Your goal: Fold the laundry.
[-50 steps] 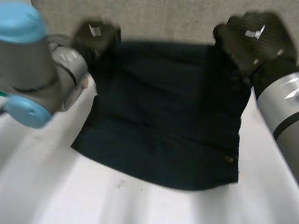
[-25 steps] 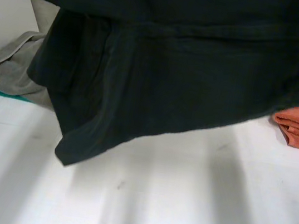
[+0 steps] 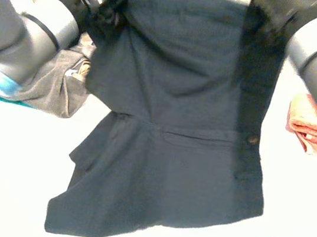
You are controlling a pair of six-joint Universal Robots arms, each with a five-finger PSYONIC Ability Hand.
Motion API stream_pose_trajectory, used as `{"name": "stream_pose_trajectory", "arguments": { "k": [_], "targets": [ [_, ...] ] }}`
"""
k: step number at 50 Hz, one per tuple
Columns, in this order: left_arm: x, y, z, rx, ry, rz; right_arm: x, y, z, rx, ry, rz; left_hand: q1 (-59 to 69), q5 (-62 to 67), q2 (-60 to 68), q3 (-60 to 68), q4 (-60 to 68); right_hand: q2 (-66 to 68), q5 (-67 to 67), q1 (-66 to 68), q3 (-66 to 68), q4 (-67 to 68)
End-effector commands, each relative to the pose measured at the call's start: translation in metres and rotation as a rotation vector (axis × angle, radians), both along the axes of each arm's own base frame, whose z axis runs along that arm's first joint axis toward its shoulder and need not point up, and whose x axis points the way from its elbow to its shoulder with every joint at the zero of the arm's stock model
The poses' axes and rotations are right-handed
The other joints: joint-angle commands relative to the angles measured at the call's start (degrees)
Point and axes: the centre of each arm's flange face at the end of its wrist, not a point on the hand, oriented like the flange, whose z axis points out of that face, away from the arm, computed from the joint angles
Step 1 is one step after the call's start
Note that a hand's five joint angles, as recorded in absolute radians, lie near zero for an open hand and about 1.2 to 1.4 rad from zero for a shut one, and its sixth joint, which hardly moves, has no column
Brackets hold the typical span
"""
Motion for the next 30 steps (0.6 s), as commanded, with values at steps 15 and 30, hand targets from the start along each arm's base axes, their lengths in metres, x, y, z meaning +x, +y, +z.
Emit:
{"name": "stream_pose_trajectory", "arguments": {
  "k": [15, 30],
  "targets": [
    [-0.01, -0.054, -0.002, -0.122, 0.074, 0.074, 0.02, -0.069, -0.004, -0.264, -0.051, -0.134, -56.4, -55.7, -58.6, -58.4, -58.8, -57.2, -58.0, -54.1, -57.9, -58.6],
    [0.061, 0.147, -0.06, 0.353, -0.12, 0.112, -0.037, 0.036, -0.102, 0.402, 0.311, 0.116, -49.6, -49.0, -51.8, -51.6, -52.0, -50.4, -51.2, -47.3, -51.1, -51.8]
  ]
}}
